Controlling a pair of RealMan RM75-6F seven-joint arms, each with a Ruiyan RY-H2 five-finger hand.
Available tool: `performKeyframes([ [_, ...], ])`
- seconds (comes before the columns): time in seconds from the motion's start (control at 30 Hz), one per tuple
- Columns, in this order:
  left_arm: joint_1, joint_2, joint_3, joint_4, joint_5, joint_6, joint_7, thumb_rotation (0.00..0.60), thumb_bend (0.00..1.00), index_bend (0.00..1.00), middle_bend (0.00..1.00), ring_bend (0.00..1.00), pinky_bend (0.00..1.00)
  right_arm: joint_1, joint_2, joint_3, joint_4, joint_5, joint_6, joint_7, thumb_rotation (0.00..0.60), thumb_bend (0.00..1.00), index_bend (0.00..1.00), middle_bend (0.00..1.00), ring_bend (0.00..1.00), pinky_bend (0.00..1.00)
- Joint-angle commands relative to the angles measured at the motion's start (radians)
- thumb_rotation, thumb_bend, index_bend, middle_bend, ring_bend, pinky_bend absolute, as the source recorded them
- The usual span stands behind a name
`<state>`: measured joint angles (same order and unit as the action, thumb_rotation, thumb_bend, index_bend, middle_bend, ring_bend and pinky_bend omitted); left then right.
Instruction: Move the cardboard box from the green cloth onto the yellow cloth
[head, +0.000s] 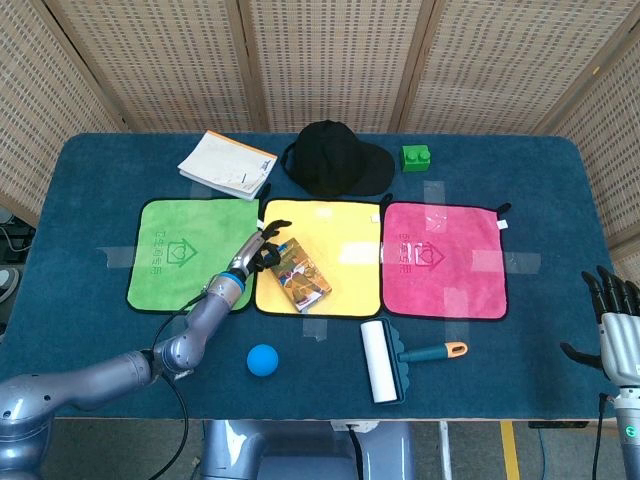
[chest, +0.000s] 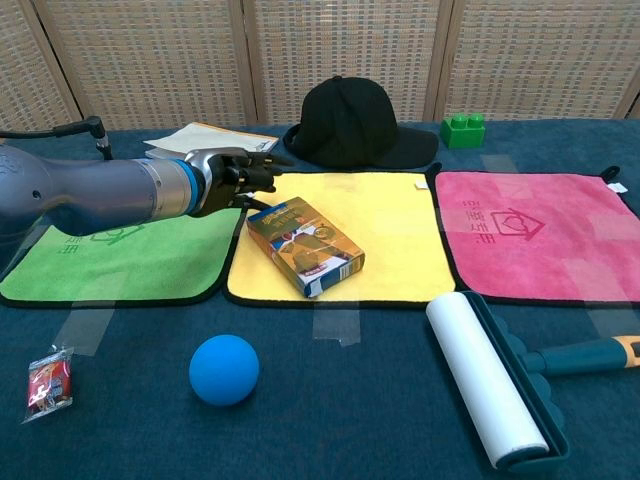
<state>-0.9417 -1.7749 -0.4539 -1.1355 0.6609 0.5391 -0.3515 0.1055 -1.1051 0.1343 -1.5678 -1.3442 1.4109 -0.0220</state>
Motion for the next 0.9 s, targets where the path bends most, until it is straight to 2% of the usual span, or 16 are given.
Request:
performKeyframes([
  [0.03, 0.03, 0.031, -0.026, -0.052, 0.047, 0.025, -0.032, 0.6, 1.0, 0.13, 0.01, 0.06, 0.14, -0.001, 0.0, 0.0, -0.001, 0.0, 0.001, 0.0, 0.6, 0.0, 0.0, 0.0, 0.0, 0.0],
  [0.17, 0.085, 0.086, -0.045, -0.143, 0.126, 0.073, -0.064, 0.6, 1.0, 0.13, 0.01, 0.06, 0.12, -0.002, 0.001, -0.001, -0.004, -0.003, 0.005, 0.0, 0.6, 0.0, 0.0, 0.0, 0.0, 0.0],
  [0.27, 0.142, 0.146, -0.039, -0.231, 0.215, 0.14, -0.071, 0.6, 0.97, 0.07, 0.0, 0.03, 0.04, -0.003, 0.002, -0.002, -0.008, -0.008, 0.007, 0.0, 0.6, 0.0, 0.0, 0.0, 0.0, 0.0],
  [0.3, 0.165, 0.172, -0.03, -0.265, 0.254, 0.167, -0.067, 0.6, 0.85, 0.04, 0.0, 0.01, 0.01, -0.003, 0.002, -0.003, -0.01, -0.01, 0.008, -0.001, 0.6, 0.0, 0.0, 0.0, 0.0, 0.0],
  [0.37, 0.212, 0.235, 0.003, -0.332, 0.331, 0.218, -0.04, 0.6, 0.53, 0.0, 0.0, 0.0, 0.0, -0.004, 0.002, -0.005, -0.012, -0.013, 0.01, -0.003, 0.6, 0.0, 0.0, 0.0, 0.0, 0.0],
  [0.4, 0.228, 0.258, 0.016, -0.353, 0.356, 0.238, -0.024, 0.6, 0.33, 0.0, 0.0, 0.0, 0.0, -0.004, 0.002, -0.006, -0.013, -0.015, 0.01, -0.003, 0.6, 0.0, 0.0, 0.0, 0.0, 0.0],
  [0.43, 0.252, 0.294, 0.038, -0.383, 0.39, 0.271, 0.006, 0.6, 0.19, 0.0, 0.0, 0.0, 0.0, -0.004, 0.002, -0.007, -0.015, -0.017, 0.011, -0.004, 0.6, 0.0, 0.0, 0.0, 0.0, 0.0],
  [0.5, 0.32, 0.374, 0.089, -0.447, 0.461, 0.383, 0.1, 0.6, 0.05, 0.0, 0.0, 0.0, 0.0, -0.005, 0.003, -0.009, -0.019, -0.022, 0.015, -0.004, 0.6, 0.0, 0.0, 0.0, 0.0, 0.0],
  [0.57, 0.378, 0.423, 0.124, -0.488, 0.498, 0.485, 0.178, 0.6, 0.0, 0.0, 0.0, 0.0, 0.0, -0.006, 0.003, -0.01, -0.022, -0.028, 0.018, -0.005, 0.6, 0.0, 0.0, 0.0, 0.0, 0.0],
  [0.7, 0.512, 0.482, 0.208, -0.52, 0.578, 0.728, 0.362, 0.6, 0.0, 0.0, 0.0, 0.0, 0.0, -0.008, 0.002, -0.013, -0.026, -0.034, 0.022, -0.004, 0.6, 0.0, 0.0, 0.0, 0.0, 0.0],
  [0.8, 0.616, 0.546, 0.277, -0.557, 0.595, 0.848, 0.456, 0.6, 0.0, 0.0, 0.0, 0.0, 0.0, -0.006, 0.0, -0.016, -0.029, -0.044, 0.024, -0.006, 0.6, 0.0, 0.0, 0.0, 0.0, 0.0],
  [0.83, 0.679, 0.593, 0.32, -0.581, 0.592, 0.903, 0.5, 0.6, 0.0, 0.0, 0.0, 0.0, 0.0, -0.004, -0.003, -0.019, -0.029, -0.049, 0.021, -0.01, 0.6, 0.0, 0.0, 0.0, 0.0, 0.0],
  [0.9, 0.719, 0.632, 0.352, -0.622, 0.603, 0.934, 0.524, 0.6, 0.0, 0.0, 0.0, 0.0, 0.0, -0.002, -0.006, -0.021, -0.028, -0.052, 0.019, -0.013, 0.6, 0.0, 0.0, 0.0, 0.0, 0.0],
])
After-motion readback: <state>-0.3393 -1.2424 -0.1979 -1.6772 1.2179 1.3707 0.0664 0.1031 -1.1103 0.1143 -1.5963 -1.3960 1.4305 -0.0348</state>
